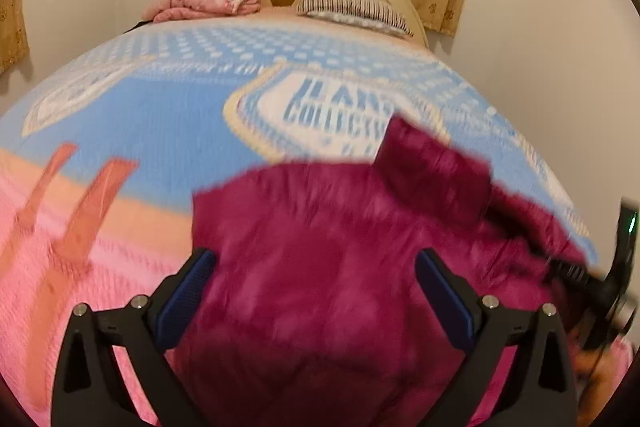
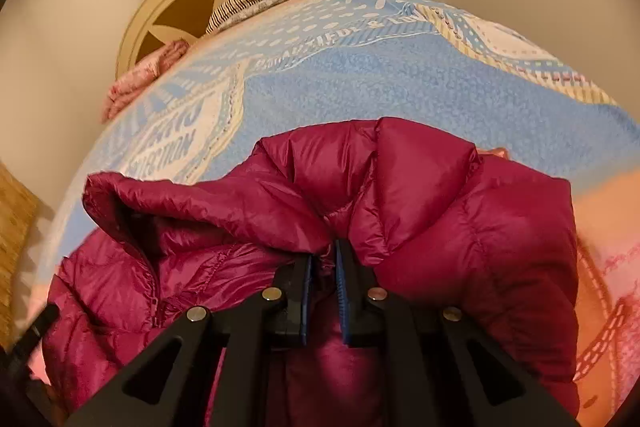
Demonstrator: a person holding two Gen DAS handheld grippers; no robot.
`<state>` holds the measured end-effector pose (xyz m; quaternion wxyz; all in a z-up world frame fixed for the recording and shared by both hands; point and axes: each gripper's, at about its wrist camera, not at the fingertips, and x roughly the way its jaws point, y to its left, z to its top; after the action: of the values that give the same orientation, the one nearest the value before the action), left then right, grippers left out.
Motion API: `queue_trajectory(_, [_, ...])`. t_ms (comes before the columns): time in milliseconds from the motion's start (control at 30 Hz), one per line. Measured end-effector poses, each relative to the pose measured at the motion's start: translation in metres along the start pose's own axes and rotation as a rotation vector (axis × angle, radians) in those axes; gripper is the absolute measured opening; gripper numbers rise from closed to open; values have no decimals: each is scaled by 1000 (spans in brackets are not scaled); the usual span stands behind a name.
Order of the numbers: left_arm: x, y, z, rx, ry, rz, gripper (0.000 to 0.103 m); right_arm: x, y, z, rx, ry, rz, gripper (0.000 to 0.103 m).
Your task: Fold large clothes
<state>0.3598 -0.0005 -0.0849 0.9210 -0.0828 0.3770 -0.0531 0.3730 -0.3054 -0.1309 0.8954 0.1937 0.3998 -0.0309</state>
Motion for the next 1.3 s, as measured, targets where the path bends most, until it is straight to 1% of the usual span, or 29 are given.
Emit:
queue_trajectory(67, [5,-6,26,-26,23,-70,102,0,-4,0,20,-6,26,9])
queue_trajectory(167, [27,-21,62,-58,77,-153,102,1,-5,1,27,-9,37,10])
queue_trajectory(200, [35,-26,70,-59,90,-163,102,0,-7,0,27,-11,40,10])
queue_trajectory(233, [49,-31,79,-69,114,-154,102,-1,-8,-1,30,-12,44,10])
queue_trajectory(333, [83,-38,82,-118,200,-148,102,-2,-11,-2,36,-14,53,10])
queue_trajectory(367, [91,-40,80,-131,223,-146,101,-1,-11,-2,39,-15,57,10])
queue_trajectory(433, [109,-39,73,-175,279,-132,94,-1,-12,-2,42,-16,62,10])
queue_trajectory(500, [112,-37,64,-195,301,-155,80,-1,-13,-3,45,-16,67,10])
queue_trajectory(533, [112,-36,61,-193,303,-162,76,-1,-13,-3,47,-16,69,10])
queue_trajectory(567, [111,-36,57,-182,303,-156,63,-1,-13,-3,47,-16,71,10])
queue_trajectory(600, [108,-36,53,-163,307,-143,46,-1,-14,-4,48,-17,71,10])
queue_trajectory(633, [107,-37,51,-150,314,-140,38,-1,-14,-4,47,-17,71,10])
queue_trajectory(667, [103,-37,48,-139,319,-152,28,-1,-14,-3,47,-17,70,10])
queue_trajectory(700, [98,-35,45,-133,322,-155,26,-1,-14,-3,47,-17,70,10])
queue_trajectory(767, [86,-31,37,-122,323,-136,26,-1,-14,-3,48,-16,71,10])
queue_trajectory(833, [69,-31,22,-80,335,-110,26,-1,-14,-3,48,-16,71,10])
queue_trajectory(967, [52,-28,-9,-2,349,-54,26,-1,-14,-3,46,-16,70,10])
queue_trajectory(1033, [40,-26,-11,30,299,-40,26,-1,-14,-3,46,-17,70,10])
queue_trajectory(1067, [34,-25,-7,22,270,-46,27,-1,-14,-3,46,-17,69,10])
queue_trajectory(1100, [29,-24,-1,7,241,-59,30,-1,-14,-3,47,-17,70,11])
queue_trajectory(1133, [24,-24,8,-7,212,-77,36,-1,-14,-3,48,-17,71,11])
queue_trajectory(1167, [23,-27,19,-11,195,-87,56,-1,-14,-3,48,-17,71,11])
queue_trajectory(1200, [24,-31,28,-11,188,-96,80,-1,-14,-3,47,-17,71,11])
queue_trajectory(1233, [27,-34,38,-26,176,-120,87,-1,-14,-3,47,-17,70,11])
queue_trajectory(1267, [31,-35,44,-48,171,-137,92,-1,-14,-3,47,-17,70,11])
queue_trajectory(1300, [38,-35,50,-86,183,-168,92,-1,-14,-3,47,-17,70,11])
